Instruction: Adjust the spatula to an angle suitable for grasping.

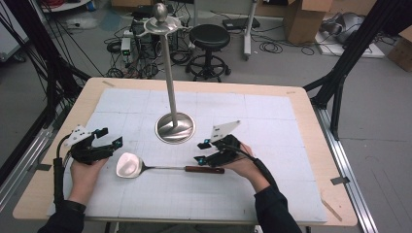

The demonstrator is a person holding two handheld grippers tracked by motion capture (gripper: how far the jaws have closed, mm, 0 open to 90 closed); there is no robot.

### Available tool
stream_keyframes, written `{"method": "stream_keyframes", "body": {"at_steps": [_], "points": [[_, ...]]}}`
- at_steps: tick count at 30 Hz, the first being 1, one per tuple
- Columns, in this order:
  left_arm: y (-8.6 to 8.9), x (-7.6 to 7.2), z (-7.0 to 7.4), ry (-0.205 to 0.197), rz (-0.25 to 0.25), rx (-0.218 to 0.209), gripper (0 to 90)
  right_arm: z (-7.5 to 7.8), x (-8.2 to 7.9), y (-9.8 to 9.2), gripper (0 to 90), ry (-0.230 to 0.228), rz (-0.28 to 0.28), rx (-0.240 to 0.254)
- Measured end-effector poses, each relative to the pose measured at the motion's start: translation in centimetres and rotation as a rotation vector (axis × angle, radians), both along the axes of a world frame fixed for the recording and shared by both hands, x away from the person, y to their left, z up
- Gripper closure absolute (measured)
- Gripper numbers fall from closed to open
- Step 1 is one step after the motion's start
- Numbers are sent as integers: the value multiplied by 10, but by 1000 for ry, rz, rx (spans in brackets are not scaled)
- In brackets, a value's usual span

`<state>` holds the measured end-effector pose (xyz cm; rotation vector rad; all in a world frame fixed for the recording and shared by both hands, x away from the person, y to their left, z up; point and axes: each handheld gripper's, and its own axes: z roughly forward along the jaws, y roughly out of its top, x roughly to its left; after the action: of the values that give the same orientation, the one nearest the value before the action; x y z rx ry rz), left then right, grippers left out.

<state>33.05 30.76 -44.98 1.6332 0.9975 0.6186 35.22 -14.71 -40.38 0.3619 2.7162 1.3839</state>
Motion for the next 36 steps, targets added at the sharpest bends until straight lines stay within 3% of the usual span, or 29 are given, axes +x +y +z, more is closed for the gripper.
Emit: {"method": "stream_keyframes", "body": {"at_steps": [1,2,4,6,9,10,19,22,23,25,27,29,32,36], "points": [[0,0,0,-1,1,1,243,0,-2,-18,452,-15,-49,13],[0,0,0,0,1,3,243,0,-2,-18,452,-15,-49,13],[0,0,0,1,2,6,245,-3,-5,-43,444,-18,-99,42],[-1,0,0,0,2,13,245,-5,-6,-51,436,-25,-118,54],[-1,0,0,-1,4,11,245,-13,-8,-82,410,-18,-209,77],[-1,0,0,-1,1,18,245,-13,-8,-82,410,-18,-209,77],[-3,0,0,-6,-2,31,246,-26,-16,-132,351,-34,-407,109],[-3,-1,0,-9,-5,45,246,-35,-17,-142,298,-29,-478,112],[-4,-1,0,-9,-5,41,246,-35,-17,-142,298,-29,-478,112],[-4,-1,0,-12,-7,50,246,-41,-14,-143,287,15,-519,88],[-4,-1,0,-12,-7,51,247,-43,-14,-142,288,11,-530,79],[-4,-1,0,-9,-6,41,246,-45,-16,-141,310,-21,-550,70],[-4,-1,0,-9,-7,41,246,-44,-20,-143,333,-62,-594,100],[-5,-1,0,-13,-12,58,246,-44,-22,-147,311,-60,-630,141]]}}
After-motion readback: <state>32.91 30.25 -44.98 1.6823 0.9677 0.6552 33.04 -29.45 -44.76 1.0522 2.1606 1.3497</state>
